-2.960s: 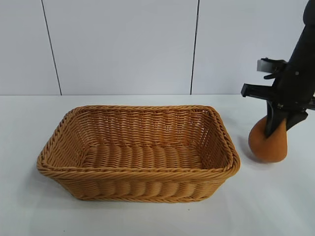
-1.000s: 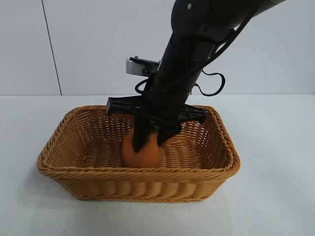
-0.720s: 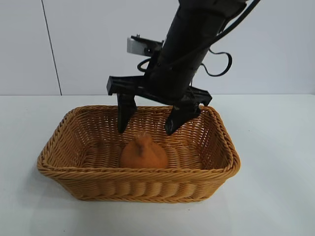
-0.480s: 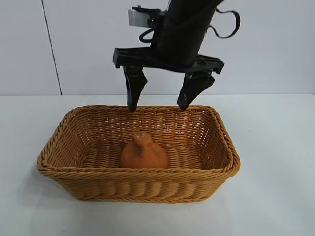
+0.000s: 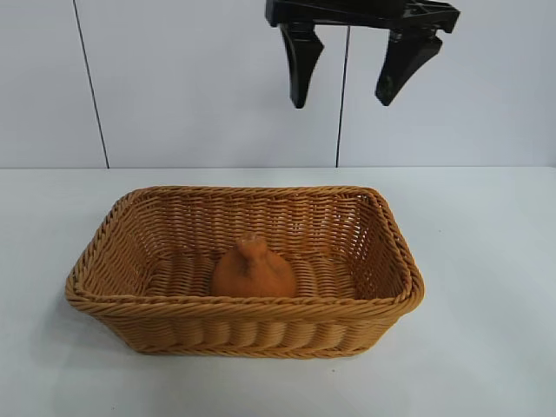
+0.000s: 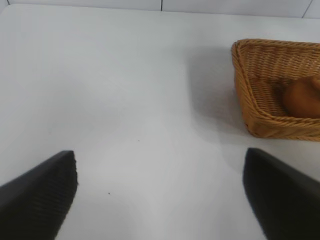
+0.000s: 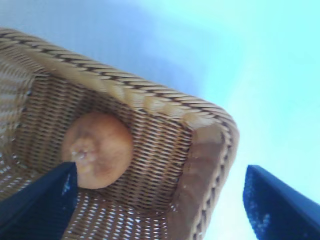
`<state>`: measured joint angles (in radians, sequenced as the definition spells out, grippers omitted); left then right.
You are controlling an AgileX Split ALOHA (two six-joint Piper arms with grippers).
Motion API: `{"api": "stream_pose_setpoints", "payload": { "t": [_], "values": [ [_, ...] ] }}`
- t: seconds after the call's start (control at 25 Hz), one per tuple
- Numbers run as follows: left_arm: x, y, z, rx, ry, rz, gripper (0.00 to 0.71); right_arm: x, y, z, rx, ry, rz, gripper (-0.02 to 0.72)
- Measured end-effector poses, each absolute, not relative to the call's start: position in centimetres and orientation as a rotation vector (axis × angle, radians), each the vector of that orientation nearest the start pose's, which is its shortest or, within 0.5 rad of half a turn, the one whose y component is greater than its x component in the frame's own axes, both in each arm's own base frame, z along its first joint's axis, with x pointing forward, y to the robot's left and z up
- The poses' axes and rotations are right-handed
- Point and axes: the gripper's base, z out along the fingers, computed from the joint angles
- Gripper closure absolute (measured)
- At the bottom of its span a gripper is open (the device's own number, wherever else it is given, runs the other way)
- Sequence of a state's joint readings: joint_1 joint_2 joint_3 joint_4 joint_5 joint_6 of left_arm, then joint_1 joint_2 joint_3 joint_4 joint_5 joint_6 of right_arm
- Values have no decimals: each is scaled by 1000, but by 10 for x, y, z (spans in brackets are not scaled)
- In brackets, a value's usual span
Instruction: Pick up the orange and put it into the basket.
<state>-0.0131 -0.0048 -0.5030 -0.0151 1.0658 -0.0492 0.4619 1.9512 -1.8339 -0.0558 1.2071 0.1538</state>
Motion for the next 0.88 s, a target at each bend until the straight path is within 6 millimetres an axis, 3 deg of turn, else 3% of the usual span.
{"api": "stream_pose_setpoints", "payload": {
  "t": [0.28,0.52,0.76,0.88],
  "values": [
    [-6,-1,278,-36,2042,-57,68,412,91,300,-164,2790,-50,84],
    [-6,-1,278,-36,2042,-57,68,421,25,300,51,2800,-94,84],
    [-6,-1,278,-36,2042,-57,68,413,15,290,72,2849,-46,84],
    [-6,-1,278,-36,2042,-57,68,395,16,280,73,2909,-23,84]
  ]
}}
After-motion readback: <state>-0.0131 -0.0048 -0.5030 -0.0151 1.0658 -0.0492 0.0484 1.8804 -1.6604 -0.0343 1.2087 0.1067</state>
